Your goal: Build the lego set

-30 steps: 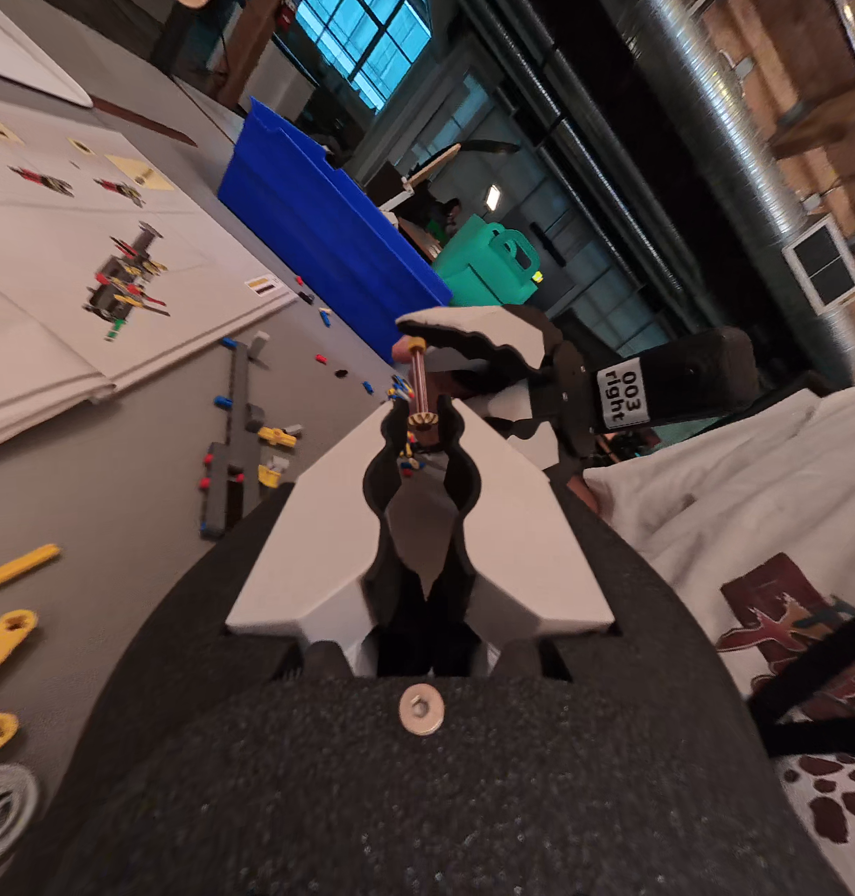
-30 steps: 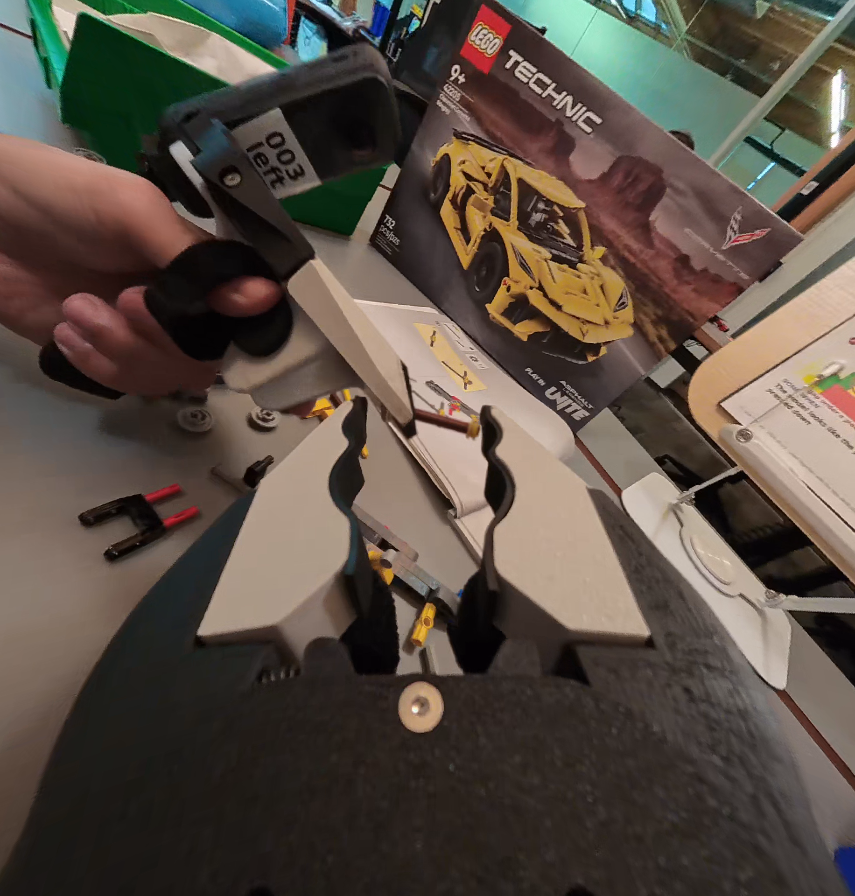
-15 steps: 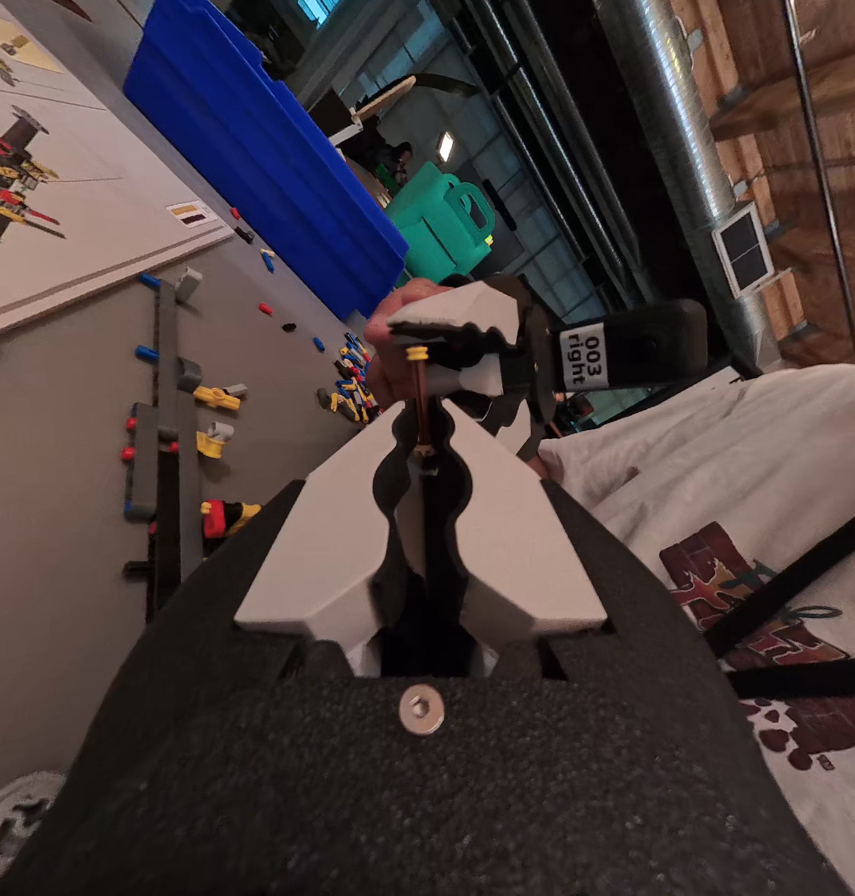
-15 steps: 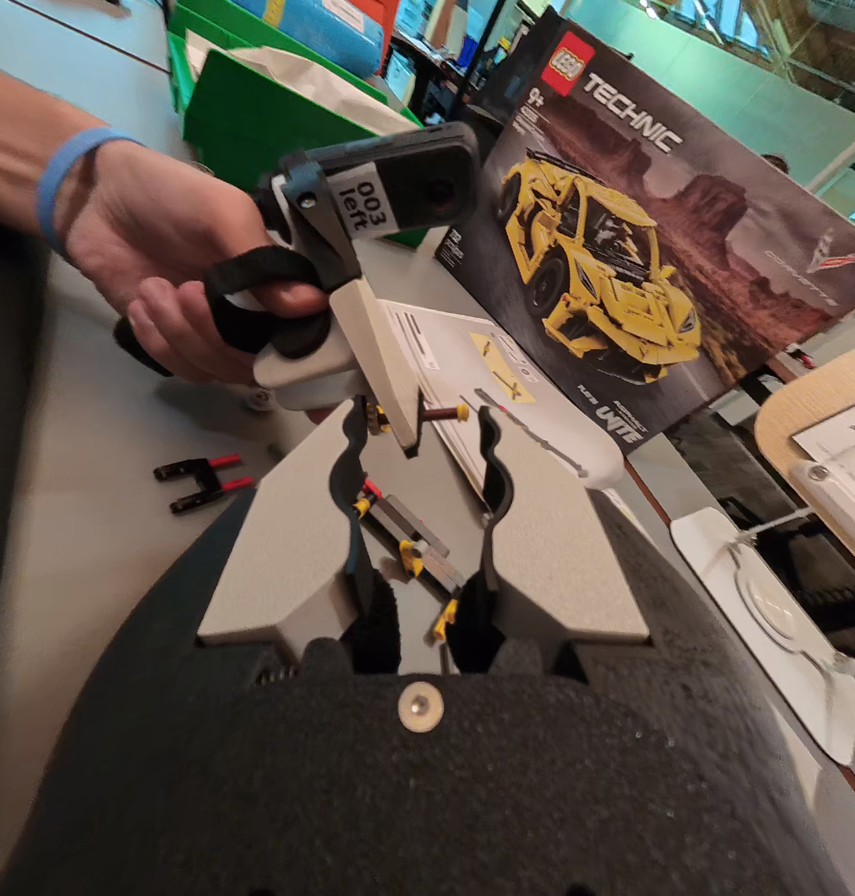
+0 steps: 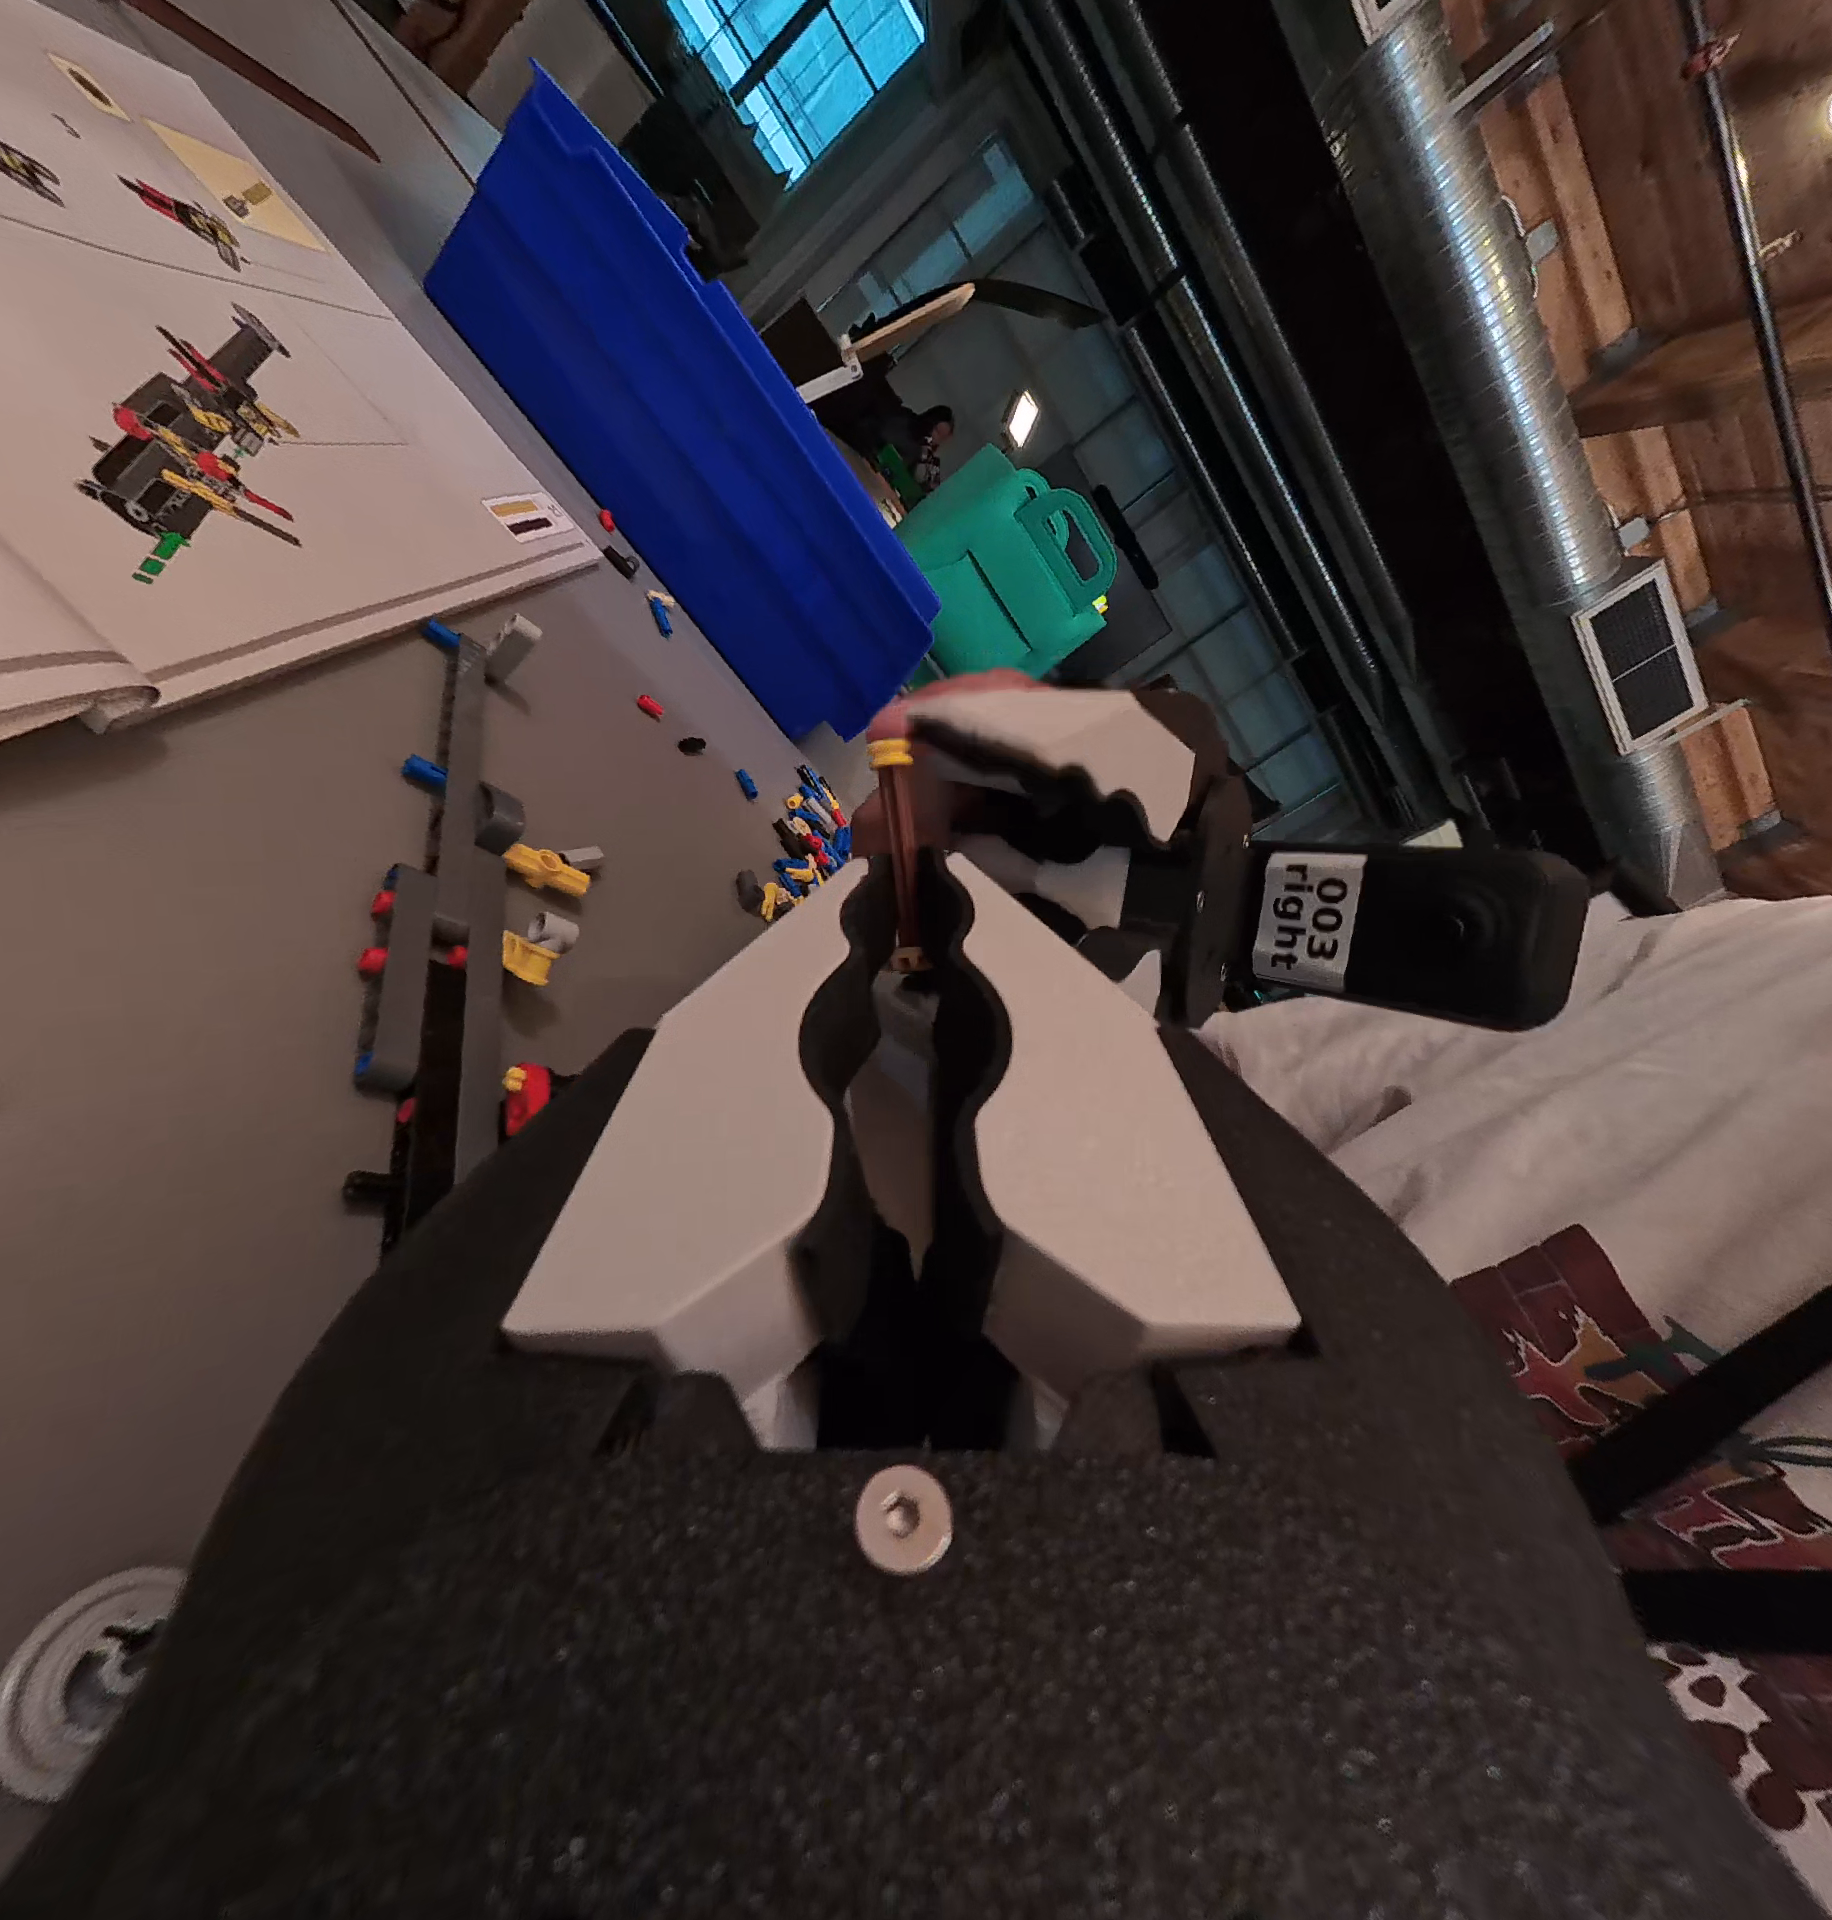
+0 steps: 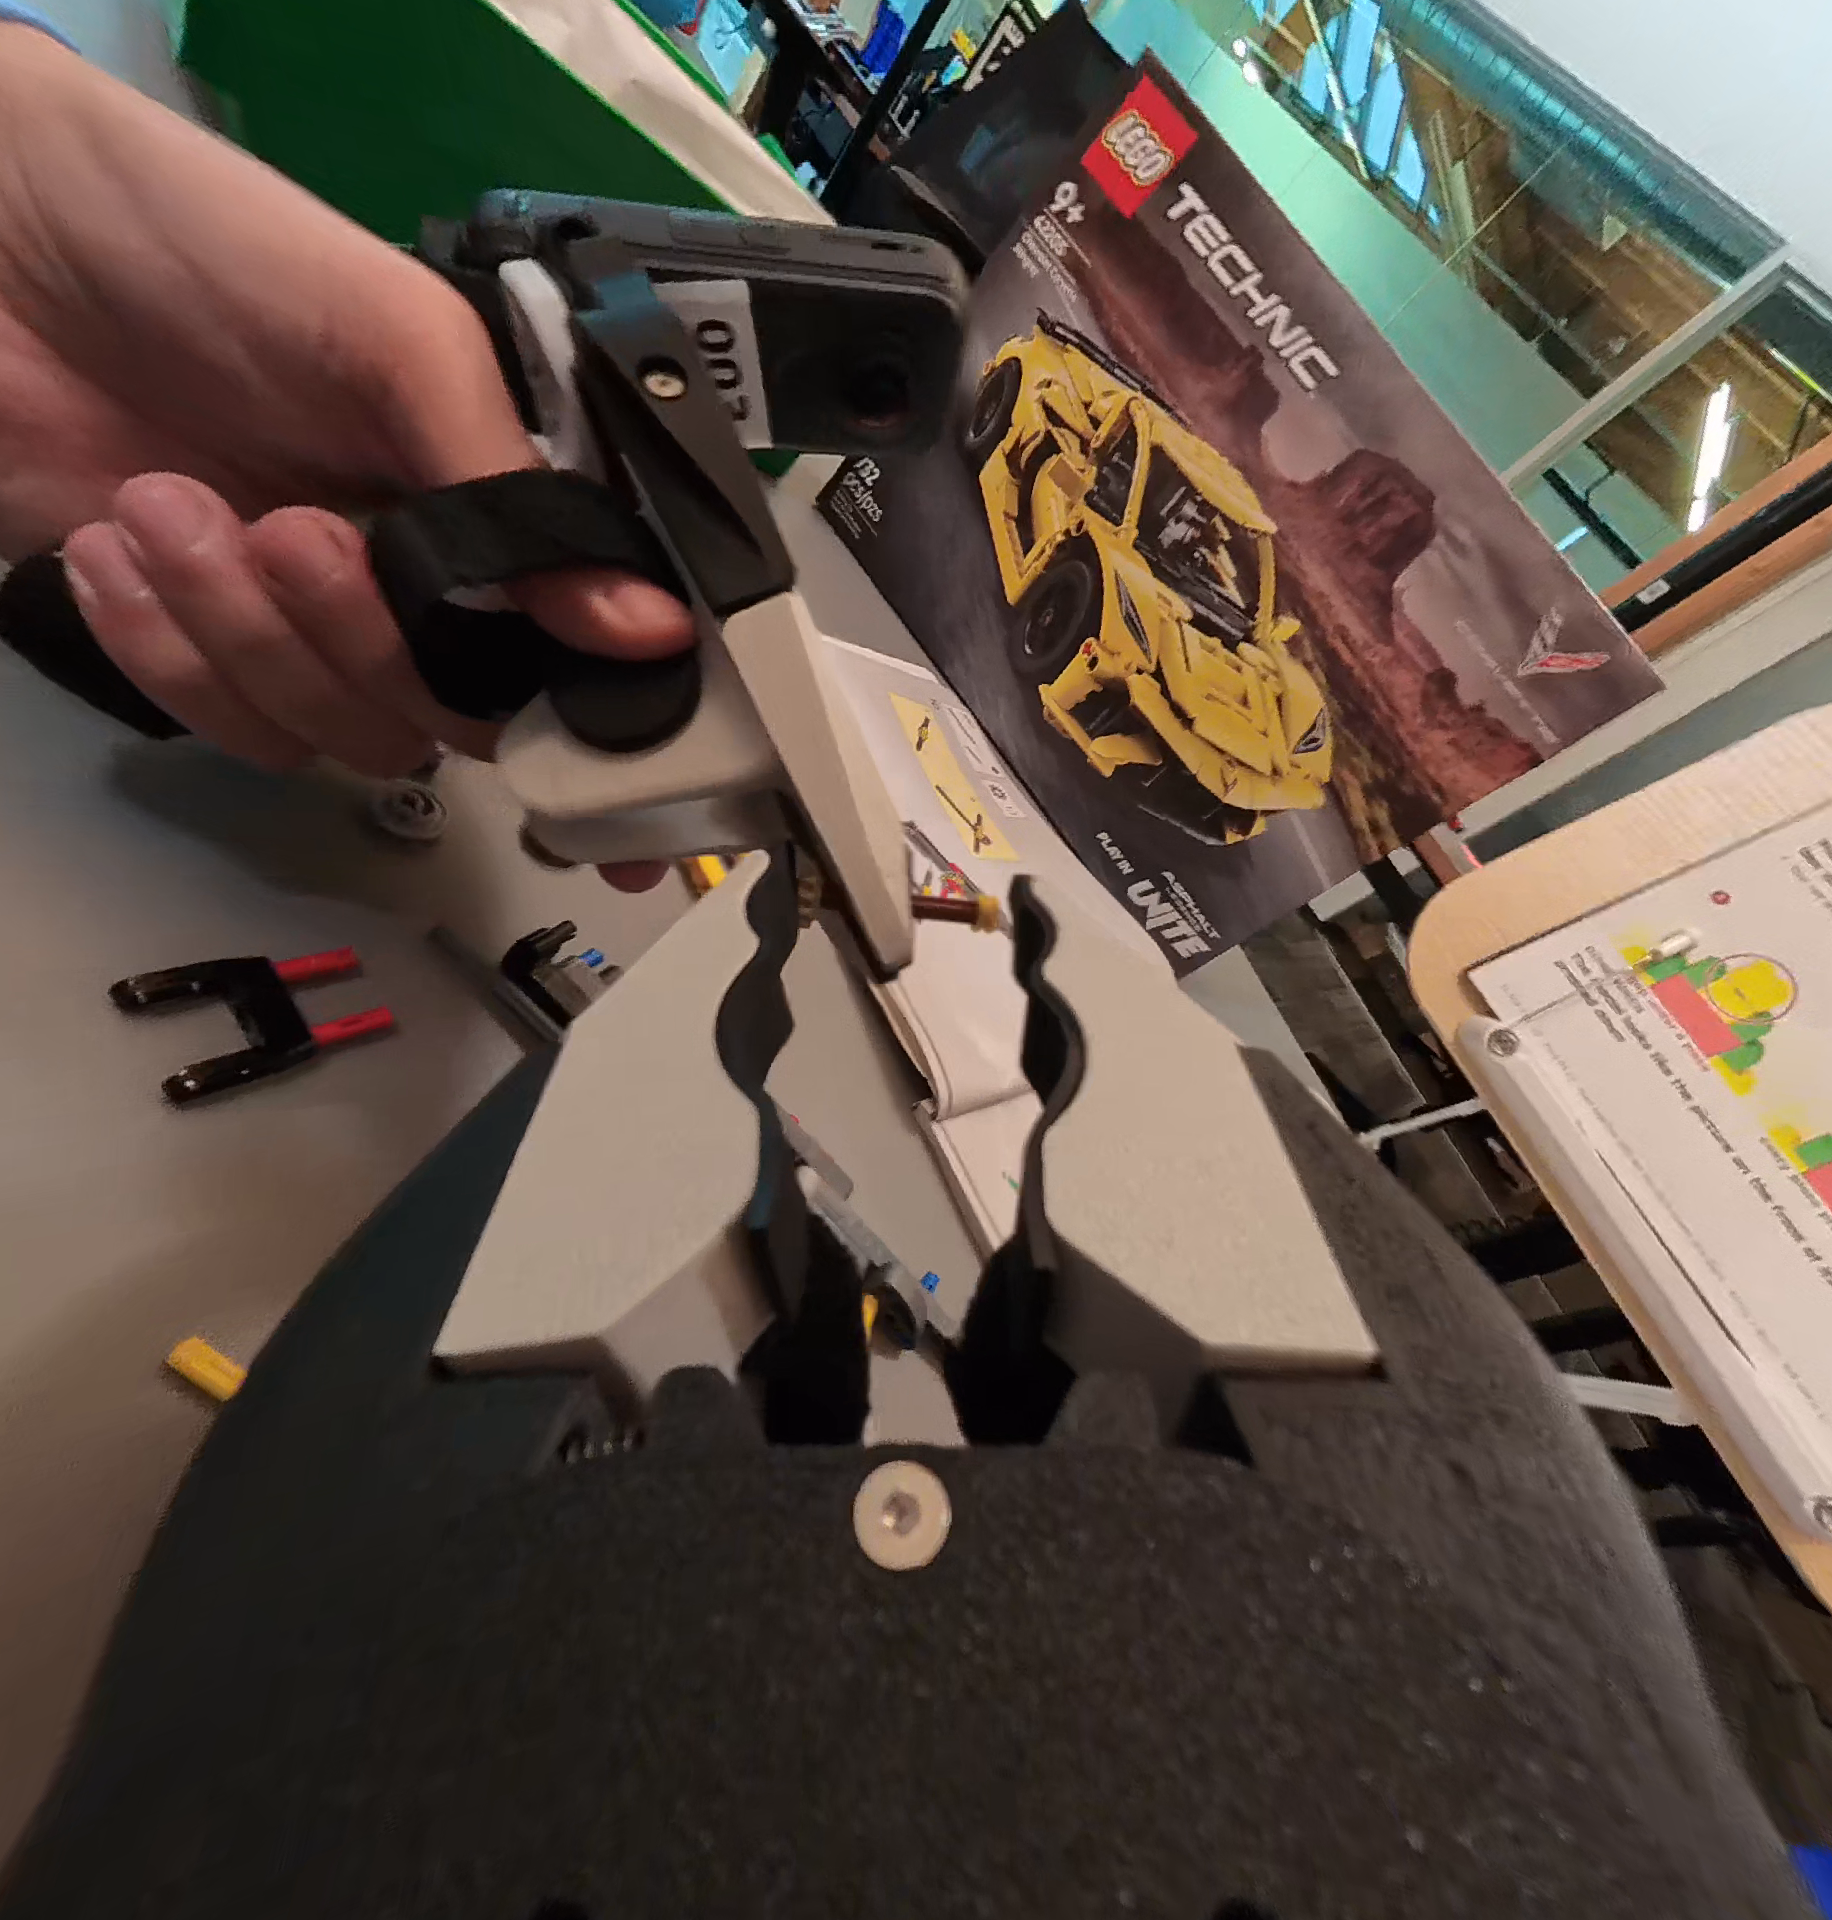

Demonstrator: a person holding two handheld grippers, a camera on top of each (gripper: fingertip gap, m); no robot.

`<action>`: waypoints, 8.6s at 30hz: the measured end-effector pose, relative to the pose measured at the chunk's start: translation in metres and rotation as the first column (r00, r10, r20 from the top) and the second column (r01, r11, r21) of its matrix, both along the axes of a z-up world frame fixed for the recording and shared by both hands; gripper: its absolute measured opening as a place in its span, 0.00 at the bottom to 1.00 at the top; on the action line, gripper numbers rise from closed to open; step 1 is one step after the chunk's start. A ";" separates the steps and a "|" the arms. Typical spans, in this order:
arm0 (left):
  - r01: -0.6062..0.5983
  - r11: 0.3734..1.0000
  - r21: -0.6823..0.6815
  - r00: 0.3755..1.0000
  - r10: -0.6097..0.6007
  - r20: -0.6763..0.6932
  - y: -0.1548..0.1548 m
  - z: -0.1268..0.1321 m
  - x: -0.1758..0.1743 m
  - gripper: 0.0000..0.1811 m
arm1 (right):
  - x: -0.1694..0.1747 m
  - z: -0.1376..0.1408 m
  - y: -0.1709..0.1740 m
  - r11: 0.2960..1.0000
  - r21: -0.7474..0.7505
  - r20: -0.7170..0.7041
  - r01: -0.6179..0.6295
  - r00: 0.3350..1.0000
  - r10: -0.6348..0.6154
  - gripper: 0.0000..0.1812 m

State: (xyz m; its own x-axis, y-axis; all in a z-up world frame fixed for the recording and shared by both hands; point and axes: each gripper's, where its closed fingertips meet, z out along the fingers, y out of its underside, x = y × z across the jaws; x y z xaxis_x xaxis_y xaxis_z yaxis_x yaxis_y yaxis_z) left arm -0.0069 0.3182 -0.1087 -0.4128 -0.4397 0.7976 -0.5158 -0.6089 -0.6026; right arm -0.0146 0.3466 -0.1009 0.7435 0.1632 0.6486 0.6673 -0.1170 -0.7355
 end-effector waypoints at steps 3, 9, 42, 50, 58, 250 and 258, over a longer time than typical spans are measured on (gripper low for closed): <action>-0.004 1.000 0.002 1.000 0.004 0.001 0.001 0.000 0.000 0.01 | -0.005 -0.004 0.000 1.000 -0.014 0.004 -0.018 1.000 0.018 0.15; -0.016 0.999 0.043 1.000 0.016 0.008 0.002 -0.001 0.000 0.01 | 0.000 0.003 0.000 1.000 0.005 -0.054 -0.002 0.999 0.002 0.21; -0.032 0.999 0.029 0.999 0.032 -0.005 0.006 -0.005 0.002 0.01 | 0.005 -0.010 0.000 0.997 -0.076 -0.112 -0.001 0.994 -0.008 0.21; -0.030 0.999 0.024 1.000 0.030 -0.005 0.005 -0.004 0.001 0.01 | 0.005 -0.010 0.000 0.995 -0.097 -0.126 0.001 0.992 -0.013 0.21; -0.033 0.999 0.022 0.999 0.033 0.001 0.006 -0.002 0.001 0.01 | 0.005 -0.008 0.000 0.996 -0.084 -0.096 0.013 0.995 -0.021 0.21; -0.391 0.231 0.891 0.918 0.030 0.395 0.014 -0.010 0.007 0.05 | -0.003 -0.006 -0.010 0.889 -0.065 -0.997 -0.453 0.068 -0.039 0.09; -0.400 0.312 0.862 0.912 0.041 0.409 0.016 -0.001 0.003 0.05 | 0.008 0.008 -0.020 0.883 -0.012 -0.997 -0.469 0.073 0.026 0.11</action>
